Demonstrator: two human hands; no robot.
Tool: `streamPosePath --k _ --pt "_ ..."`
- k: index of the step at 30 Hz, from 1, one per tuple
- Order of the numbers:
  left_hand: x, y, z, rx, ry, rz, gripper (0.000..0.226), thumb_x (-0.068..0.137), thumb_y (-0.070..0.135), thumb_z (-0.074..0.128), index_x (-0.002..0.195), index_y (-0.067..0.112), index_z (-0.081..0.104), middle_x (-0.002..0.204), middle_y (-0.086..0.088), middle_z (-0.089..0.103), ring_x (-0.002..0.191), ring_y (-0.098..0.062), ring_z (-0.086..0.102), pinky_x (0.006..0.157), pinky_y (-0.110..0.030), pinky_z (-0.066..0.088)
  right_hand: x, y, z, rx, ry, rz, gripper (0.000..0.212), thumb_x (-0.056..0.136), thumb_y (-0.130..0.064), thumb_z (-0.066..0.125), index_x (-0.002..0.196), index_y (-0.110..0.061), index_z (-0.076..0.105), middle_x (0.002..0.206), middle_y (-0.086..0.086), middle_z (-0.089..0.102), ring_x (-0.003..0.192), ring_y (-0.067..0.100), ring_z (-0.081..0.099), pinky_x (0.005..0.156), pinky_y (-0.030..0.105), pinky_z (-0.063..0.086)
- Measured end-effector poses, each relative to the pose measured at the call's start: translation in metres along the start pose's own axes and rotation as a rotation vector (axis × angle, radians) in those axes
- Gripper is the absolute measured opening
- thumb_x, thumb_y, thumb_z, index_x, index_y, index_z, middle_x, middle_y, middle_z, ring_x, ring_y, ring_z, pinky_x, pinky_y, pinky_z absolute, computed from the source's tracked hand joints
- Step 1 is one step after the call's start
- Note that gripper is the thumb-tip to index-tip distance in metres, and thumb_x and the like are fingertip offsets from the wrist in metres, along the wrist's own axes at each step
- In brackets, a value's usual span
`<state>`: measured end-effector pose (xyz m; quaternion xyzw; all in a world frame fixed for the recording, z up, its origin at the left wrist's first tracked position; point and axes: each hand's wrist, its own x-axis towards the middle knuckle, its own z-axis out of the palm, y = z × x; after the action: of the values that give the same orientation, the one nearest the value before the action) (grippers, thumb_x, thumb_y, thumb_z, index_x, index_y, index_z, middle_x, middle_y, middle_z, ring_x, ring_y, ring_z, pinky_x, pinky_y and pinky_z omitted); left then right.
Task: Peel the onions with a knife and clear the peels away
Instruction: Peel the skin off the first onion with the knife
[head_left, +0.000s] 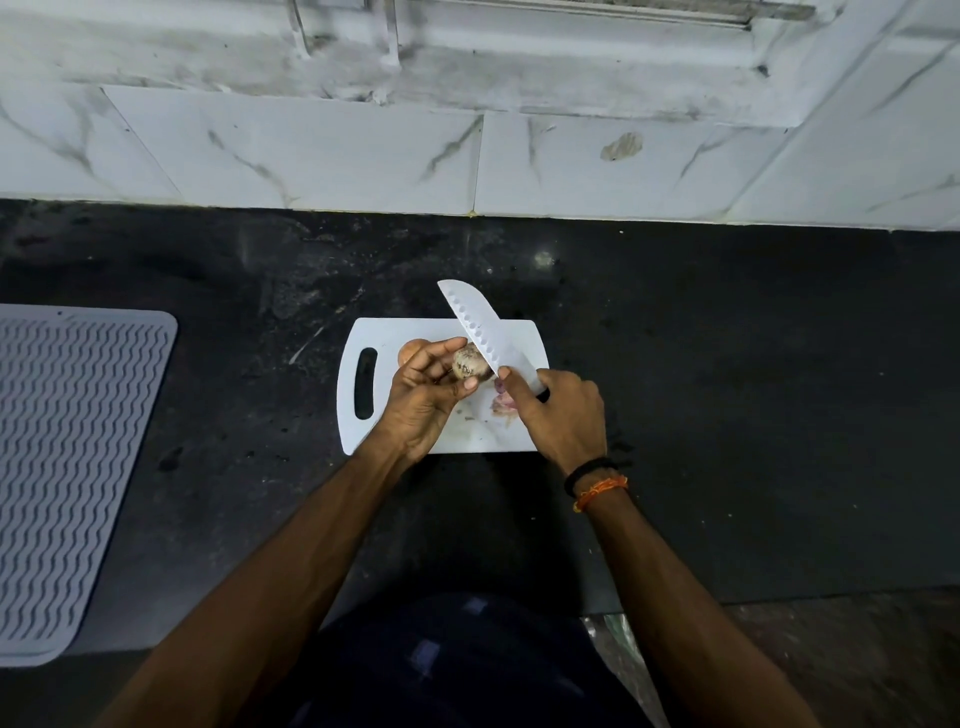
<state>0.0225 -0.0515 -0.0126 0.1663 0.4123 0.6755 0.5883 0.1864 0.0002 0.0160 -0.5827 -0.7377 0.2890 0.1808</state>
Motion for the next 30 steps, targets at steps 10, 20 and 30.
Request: streamPosePath --k 10,20,30 --pt "0.0014 0.0031 0.0024 0.081 0.009 0.005 0.049 0.079 -0.032 0.051 0.118 -0.003 0.060 0.095 0.016 0.072 0.108 -0.018 0.068 0.097 -0.038 0.055 -0.0007 -0.0012 0.0031 -0.031 -0.016 -0.015 0.051 0.092 -0.060 0.056 0.071 -0.015 0.069 0.058 -0.013 0.056 0.057 0.011 0.058 0.057 0.024 0.048" --pt "0.0009 0.0046 0.0023 0.083 0.029 -0.046 0.047 0.083 -0.030 0.049 0.117 0.001 0.061 0.094 0.014 0.075 0.104 -0.016 0.071 0.099 -0.044 0.051 0.0020 -0.0003 0.0017 -0.071 -0.028 -0.026 0.049 0.092 -0.062 0.055 0.063 -0.023 0.059 0.052 -0.014 0.051 0.051 0.010 0.053 0.052 0.018 0.034" --pt "0.0014 0.0034 0.0001 0.051 0.009 -0.077 0.057 0.082 -0.030 0.050 0.132 -0.003 0.055 0.104 0.006 0.076 0.108 -0.024 0.070 0.103 -0.043 0.050 0.0082 -0.0018 0.0020 -0.052 -0.038 0.022 0.053 0.093 -0.057 0.058 0.060 -0.015 0.058 0.048 -0.013 0.047 0.050 0.010 0.050 0.049 0.021 0.032"
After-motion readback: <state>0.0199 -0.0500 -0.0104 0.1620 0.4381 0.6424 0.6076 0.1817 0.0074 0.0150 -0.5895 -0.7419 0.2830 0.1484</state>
